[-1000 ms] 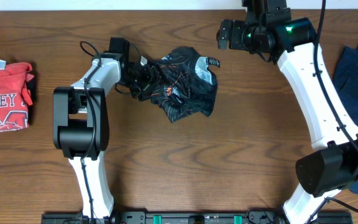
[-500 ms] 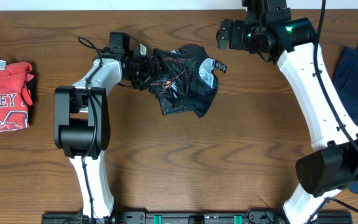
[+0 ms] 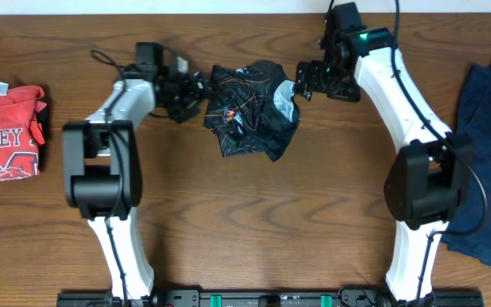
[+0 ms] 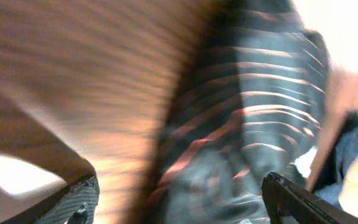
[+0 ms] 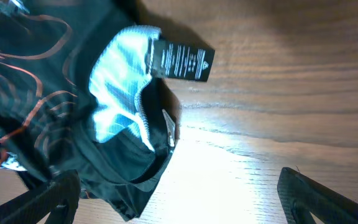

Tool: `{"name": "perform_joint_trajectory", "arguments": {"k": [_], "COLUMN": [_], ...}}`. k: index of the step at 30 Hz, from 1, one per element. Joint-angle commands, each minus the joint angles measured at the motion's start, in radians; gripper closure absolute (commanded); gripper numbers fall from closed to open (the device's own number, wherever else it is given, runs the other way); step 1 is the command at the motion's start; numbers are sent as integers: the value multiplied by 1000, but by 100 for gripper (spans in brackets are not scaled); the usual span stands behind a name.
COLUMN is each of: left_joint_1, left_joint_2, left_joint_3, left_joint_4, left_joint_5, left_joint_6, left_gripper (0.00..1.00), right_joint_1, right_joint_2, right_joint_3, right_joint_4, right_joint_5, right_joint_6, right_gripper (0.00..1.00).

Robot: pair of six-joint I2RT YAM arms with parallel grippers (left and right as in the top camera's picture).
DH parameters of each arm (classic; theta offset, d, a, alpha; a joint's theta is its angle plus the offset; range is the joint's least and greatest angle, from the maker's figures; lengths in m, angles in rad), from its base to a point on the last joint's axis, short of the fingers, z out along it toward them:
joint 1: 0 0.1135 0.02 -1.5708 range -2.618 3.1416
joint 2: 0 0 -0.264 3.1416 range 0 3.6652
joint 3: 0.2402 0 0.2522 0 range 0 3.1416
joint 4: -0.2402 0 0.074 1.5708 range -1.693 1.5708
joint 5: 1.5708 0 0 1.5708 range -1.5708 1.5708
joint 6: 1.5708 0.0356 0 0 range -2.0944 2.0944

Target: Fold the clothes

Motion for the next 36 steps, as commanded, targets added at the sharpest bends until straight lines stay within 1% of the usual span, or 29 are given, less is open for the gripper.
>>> {"name": "perform_joint_trajectory", "arguments": {"k": [1, 8, 14, 22, 25, 30, 31, 32, 33, 34, 35, 36], "left_joint_1": [42, 56, 56, 56, 56, 56, 56, 56, 56, 56, 56, 56], "left_joint_2": [-71, -295, -451, -558, -582, -615, -620, -624, -629, -631, -633, -633], "left_joint_3": [-32, -32, -32, -32, -32, -32, -32, -32, -32, -32, -32, -32], "left_joint_4": [-45, -147, -199, -265, -284, -300, -303, -307, -312, -316, -320, -324], "left_joint_5": [-139, -248, -317, -349, -349, -349, -349, -349, -348, -348, -349, -348], "left_joint_6": [71, 177, 204, 230, 242, 245, 246, 248, 248, 248, 249, 252], "left_gripper": [14, 14, 14, 14, 14, 14, 14, 14, 14, 14, 14, 14], "right_joint_1": [5, 6, 16, 67, 93, 144, 153, 163, 172, 180, 187, 198], "right_joint_2": [27, 110, 204, 240, 252, 299, 309, 320, 330, 337, 341, 345], "right_joint_3": [3, 3, 2, 2, 2, 2, 2, 2, 2, 2, 2, 2], "right_joint_4": [-4, -46, -63, -11, 13, 66, 74, 80, 83, 84, 84, 84], "right_joint_5": [-51, -120, -227, -300, -312, -384, -395, -406, -413, -413, -414, -412], "right_joint_6": [37, 42, 14, -93, -101, -107, -107, -107, -106, -102, -99, -99], "right_gripper": [1, 1, 1, 1, 1, 2, 9, 21, 39, 50, 57, 74]}}
